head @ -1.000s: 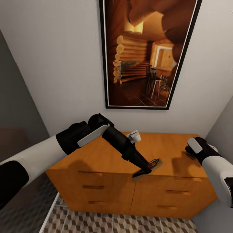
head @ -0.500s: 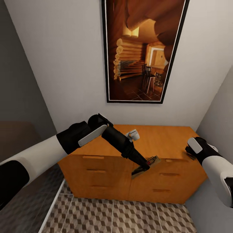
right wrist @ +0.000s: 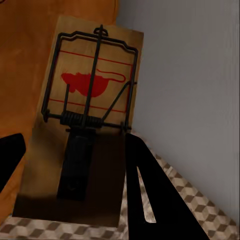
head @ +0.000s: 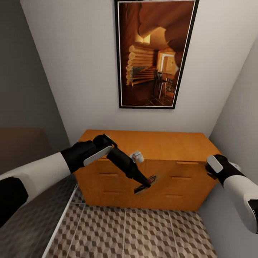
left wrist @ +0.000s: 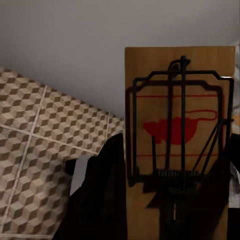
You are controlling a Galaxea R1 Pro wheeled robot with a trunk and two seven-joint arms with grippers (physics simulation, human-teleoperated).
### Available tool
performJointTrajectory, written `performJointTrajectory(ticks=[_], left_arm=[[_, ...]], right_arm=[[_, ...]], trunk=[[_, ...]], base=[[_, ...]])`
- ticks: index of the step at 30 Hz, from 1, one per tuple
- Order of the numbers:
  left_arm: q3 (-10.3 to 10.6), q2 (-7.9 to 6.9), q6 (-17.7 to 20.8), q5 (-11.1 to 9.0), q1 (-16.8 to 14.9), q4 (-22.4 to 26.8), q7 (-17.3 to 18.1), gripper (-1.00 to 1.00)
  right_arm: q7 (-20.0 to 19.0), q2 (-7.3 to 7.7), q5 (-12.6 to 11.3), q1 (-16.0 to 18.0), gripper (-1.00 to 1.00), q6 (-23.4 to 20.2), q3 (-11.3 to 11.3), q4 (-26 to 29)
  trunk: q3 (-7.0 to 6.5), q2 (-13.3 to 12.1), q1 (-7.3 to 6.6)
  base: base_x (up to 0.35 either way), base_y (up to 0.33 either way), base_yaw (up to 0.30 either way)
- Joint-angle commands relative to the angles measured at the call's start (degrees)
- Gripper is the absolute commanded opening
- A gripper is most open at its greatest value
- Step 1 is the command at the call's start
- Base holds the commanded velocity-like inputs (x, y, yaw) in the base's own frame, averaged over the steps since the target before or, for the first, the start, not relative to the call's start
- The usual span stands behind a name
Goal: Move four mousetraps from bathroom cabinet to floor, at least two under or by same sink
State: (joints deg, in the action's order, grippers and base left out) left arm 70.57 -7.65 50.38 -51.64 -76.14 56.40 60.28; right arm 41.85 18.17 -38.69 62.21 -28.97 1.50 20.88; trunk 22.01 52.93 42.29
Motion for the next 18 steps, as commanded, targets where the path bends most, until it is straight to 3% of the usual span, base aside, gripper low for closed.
performJointTrajectory(ticks=[1, 5, 9, 11, 18], left_arm=[[1.2, -0.08, -0.7, -0.4, -0.1, -1.1, -0.2, -1.00], [6.5, -0.05, -3.7, -0.5, -0.1, -5.7, -0.5, -1.00], [14.6, 0.79, -7.3, -0.7, 0.1, -12.4, -1.0, -1.00], [17.2, 1.10, -8.8, -0.7, 0.9, -14.8, -1.1, -1.00], [19.4, 1.18, -10.0, -0.6, 4.6, -18.3, -1.4, -1.00]], right_arm=[[0.2, 0.03, 0.1, -0.2, -1.00, -0.4, 1.0, 0.1], [-0.8, 0.05, 0.7, -0.5, -1.00, -0.3, 3.4, 0.1], [-2.3, 0.03, 0.9, -1.6, -1.00, -0.3, 4.3, 0.1], [-3.9, 0.03, 0.9, -2.4, -1.00, -0.3, 5.5, 0.1], [-12.7, 0.16, 1.0, -5.3, -1.00, -0.2, 13.9, -0.1]], trunk=[[0.07, 0.1, -0.03], [0.07, 0.1, -0.03], [0.07, 0.1, -0.03], [0.07, 0.1, -0.03], [0.07, 0.1, -0.03]], base=[[-0.334, 0.000, 0.000], [-0.321, 0.000, 0.000], [-0.271, 0.000, 0.000], [-0.156, 0.000, 0.000], [-0.032, 0.000, 0.000]])
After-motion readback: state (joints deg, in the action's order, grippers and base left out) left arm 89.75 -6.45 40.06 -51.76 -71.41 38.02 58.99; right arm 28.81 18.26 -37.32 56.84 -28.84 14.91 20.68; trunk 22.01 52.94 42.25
